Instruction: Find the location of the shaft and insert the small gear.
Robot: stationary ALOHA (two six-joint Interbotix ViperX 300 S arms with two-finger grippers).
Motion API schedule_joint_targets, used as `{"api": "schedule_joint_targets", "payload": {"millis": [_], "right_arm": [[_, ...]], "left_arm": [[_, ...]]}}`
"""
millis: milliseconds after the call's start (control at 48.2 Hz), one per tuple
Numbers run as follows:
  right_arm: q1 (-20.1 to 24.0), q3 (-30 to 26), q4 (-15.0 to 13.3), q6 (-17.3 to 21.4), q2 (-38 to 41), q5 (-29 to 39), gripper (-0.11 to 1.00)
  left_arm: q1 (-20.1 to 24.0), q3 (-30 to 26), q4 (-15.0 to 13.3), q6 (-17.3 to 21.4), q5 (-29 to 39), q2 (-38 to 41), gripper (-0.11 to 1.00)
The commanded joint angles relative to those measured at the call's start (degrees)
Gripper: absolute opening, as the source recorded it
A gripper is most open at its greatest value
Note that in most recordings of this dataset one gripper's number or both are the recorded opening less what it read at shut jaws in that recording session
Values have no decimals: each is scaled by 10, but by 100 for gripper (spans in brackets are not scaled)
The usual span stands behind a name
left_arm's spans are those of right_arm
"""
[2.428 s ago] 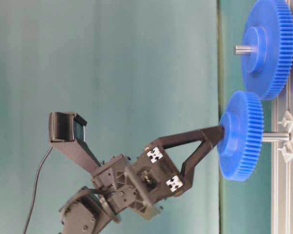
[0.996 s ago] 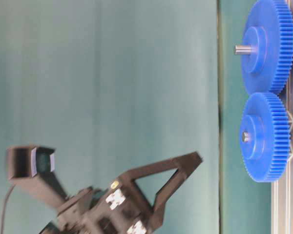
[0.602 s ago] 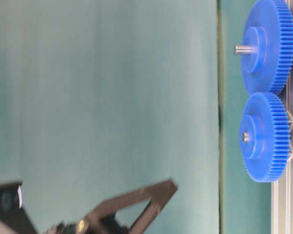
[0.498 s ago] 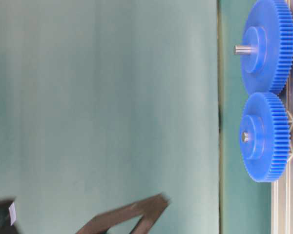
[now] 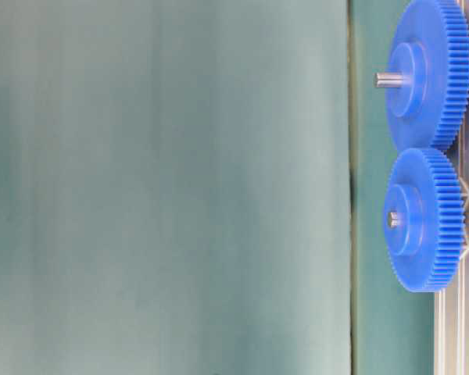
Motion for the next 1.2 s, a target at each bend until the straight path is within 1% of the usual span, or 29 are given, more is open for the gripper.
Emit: {"api": "schedule_joint_targets", "payload": {"millis": [0,104,311,892,1183], "right_arm": [[0,-6,1,4,3,-5,11],[-1,-6,1,4,4,-5,11],[-1,-2,1,4,3,-11,11],[-1,2,1,4,4,-17,11],[-2,11,1,4,3,-49,11]], "left_arm": [[-2,-3,3,1,-4,-12,0],[-2,4,3,1,-7,-22,0],[-9,37,3,0,-61,-45,0],[-11,61,3,0,-66,-79,0],[-11,74,3,0,-68,-99,0]]}}
